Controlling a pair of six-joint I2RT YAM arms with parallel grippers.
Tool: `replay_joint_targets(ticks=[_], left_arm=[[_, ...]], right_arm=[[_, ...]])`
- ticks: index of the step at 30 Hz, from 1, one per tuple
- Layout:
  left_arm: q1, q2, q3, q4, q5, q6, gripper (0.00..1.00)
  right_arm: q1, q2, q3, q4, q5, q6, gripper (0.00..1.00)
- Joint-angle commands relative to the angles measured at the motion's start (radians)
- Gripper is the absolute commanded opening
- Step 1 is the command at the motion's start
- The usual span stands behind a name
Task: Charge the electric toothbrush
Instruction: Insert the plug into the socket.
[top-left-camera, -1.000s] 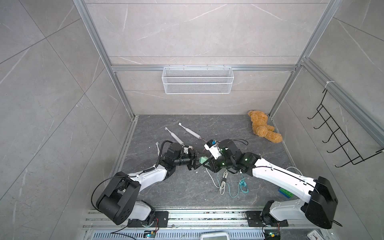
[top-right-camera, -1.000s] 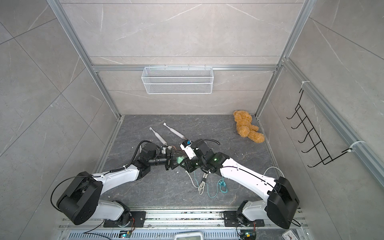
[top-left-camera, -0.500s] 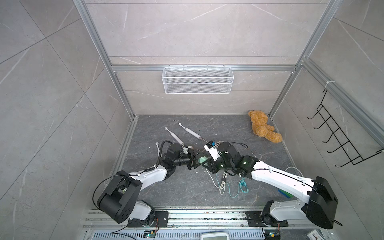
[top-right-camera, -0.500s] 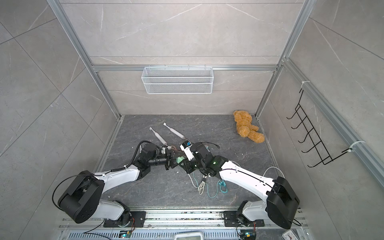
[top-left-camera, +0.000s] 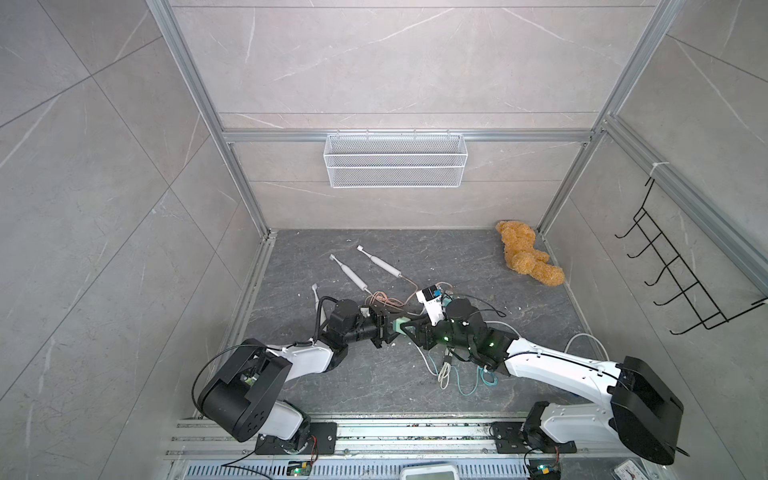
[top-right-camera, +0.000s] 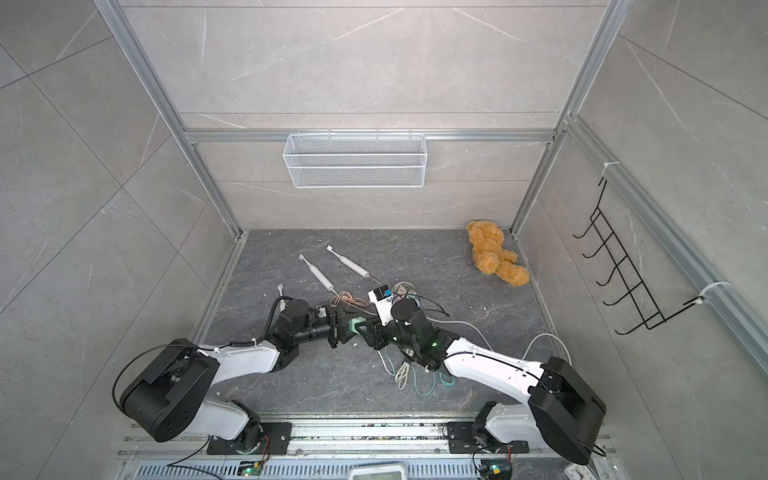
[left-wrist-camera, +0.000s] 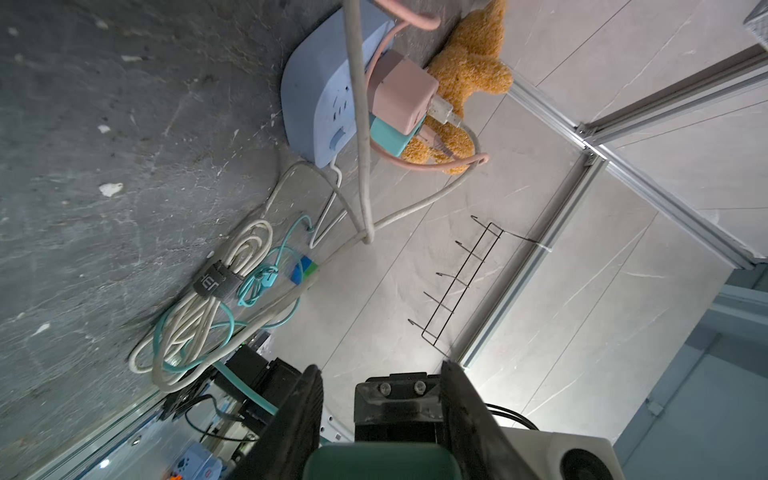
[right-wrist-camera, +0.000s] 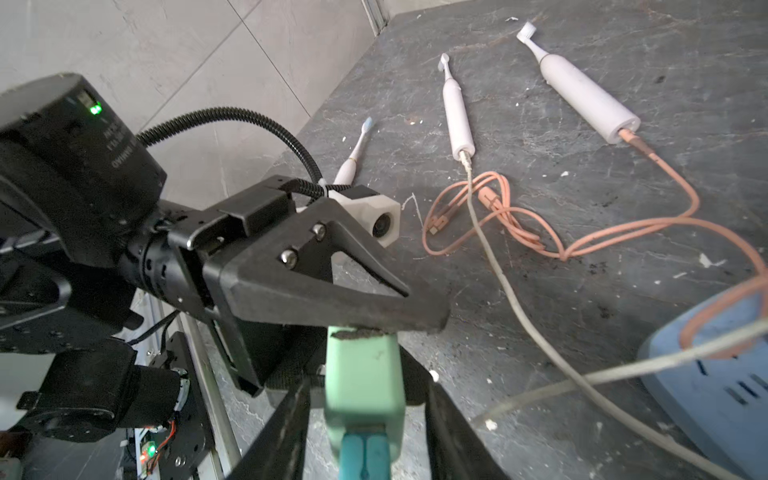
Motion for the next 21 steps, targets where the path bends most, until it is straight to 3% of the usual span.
replay_joint_targets(ticks=[1,3,9,11,13,14,17,19,21], left_arm=[[-0.002,-0.002,0.004,0.134,-0.044,-0.047,0.0],[-0.003,-0.001,0.009,0.131,-0.041,-0.042,0.0],[-0.001,0.002,-0.002,0.145,-0.047,-0.043,0.0],[-0.001,0.003,-0.004,0.152,-0.05,-0.044,0.0],[-0.001,0.006,0.002,0.152,-0.051,-0.038,0.0],[-0.002,0.008,0.013,0.156,-0.045,-0.024,0.03],[0.008,-0.019,0.042,0.077,-0.024,0.035,0.6],[0.028,-0.07,0.05,-0.01,-0.016,0.097,0.72],[0.059,-0.139,0.057,-0.155,-0.011,0.182,0.76]], right_arm=[[0.006,0.025,-0.013,0.127,-0.036,0.048,0.43],[0.008,0.034,-0.013,0.133,-0.036,0.057,0.34],[0.007,0.054,0.003,0.107,-0.058,0.059,0.23],[0.007,0.049,0.003,0.11,-0.059,0.061,0.15],[0.007,0.047,0.015,0.095,-0.068,0.06,0.0],[0.007,0.04,0.028,0.067,-0.058,0.061,0.0],[0.008,-0.02,0.077,-0.089,0.059,0.074,0.0],[0.004,-0.061,0.158,-0.332,0.192,0.098,0.0],[0.002,-0.088,0.254,-0.56,0.311,0.109,0.0]])
